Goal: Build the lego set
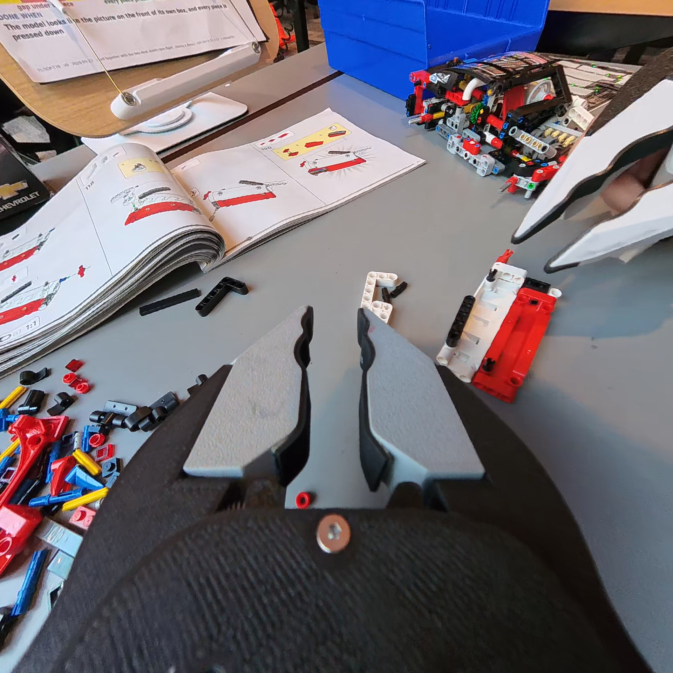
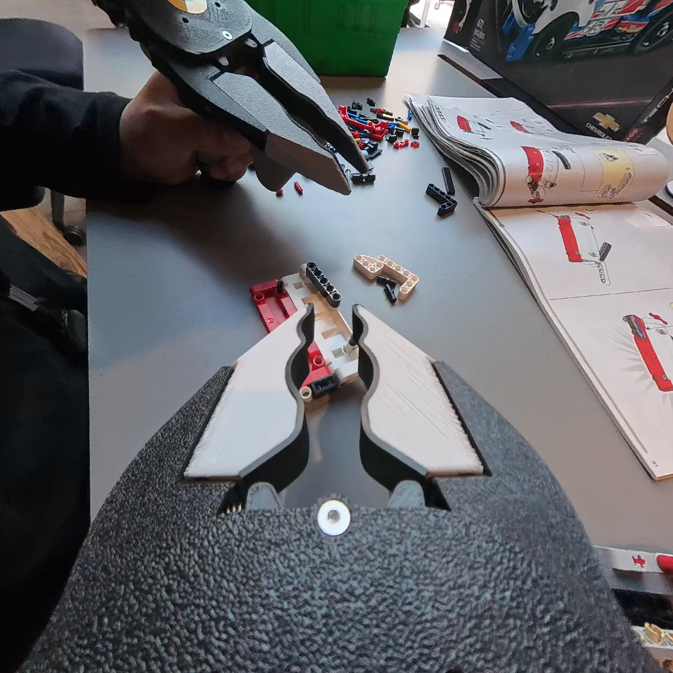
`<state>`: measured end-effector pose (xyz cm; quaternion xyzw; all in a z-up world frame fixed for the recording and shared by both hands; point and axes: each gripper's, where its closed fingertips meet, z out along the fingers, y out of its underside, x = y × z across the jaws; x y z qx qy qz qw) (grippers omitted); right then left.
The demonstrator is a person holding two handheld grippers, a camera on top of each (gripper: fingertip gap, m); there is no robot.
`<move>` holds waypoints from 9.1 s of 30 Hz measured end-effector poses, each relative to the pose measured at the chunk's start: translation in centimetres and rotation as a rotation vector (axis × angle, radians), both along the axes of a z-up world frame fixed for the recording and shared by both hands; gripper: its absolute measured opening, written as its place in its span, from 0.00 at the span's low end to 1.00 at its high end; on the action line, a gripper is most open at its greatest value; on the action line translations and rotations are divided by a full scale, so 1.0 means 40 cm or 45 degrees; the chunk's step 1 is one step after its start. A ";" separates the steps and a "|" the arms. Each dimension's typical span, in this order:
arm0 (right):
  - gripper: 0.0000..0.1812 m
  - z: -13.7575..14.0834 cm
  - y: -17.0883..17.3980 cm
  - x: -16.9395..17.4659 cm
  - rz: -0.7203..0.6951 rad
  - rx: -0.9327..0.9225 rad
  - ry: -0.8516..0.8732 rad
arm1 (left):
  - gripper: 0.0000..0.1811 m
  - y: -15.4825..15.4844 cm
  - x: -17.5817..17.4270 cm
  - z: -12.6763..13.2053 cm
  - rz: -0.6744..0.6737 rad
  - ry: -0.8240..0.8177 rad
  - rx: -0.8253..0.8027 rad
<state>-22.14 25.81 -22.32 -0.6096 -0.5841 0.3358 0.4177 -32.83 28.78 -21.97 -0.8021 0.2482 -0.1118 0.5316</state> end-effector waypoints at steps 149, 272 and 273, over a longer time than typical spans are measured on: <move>0.04 0.084 0.023 0.014 -0.023 -0.166 0.311 | 0.14 0.033 0.076 -0.055 -0.167 -0.036 -0.417; 0.02 0.178 0.064 -0.062 0.234 -0.727 0.180 | 0.01 -0.001 0.234 0.165 -0.578 0.479 0.460; 0.02 0.177 0.067 -0.063 0.228 -0.717 0.182 | 0.01 0.002 0.232 0.164 -0.566 0.482 0.461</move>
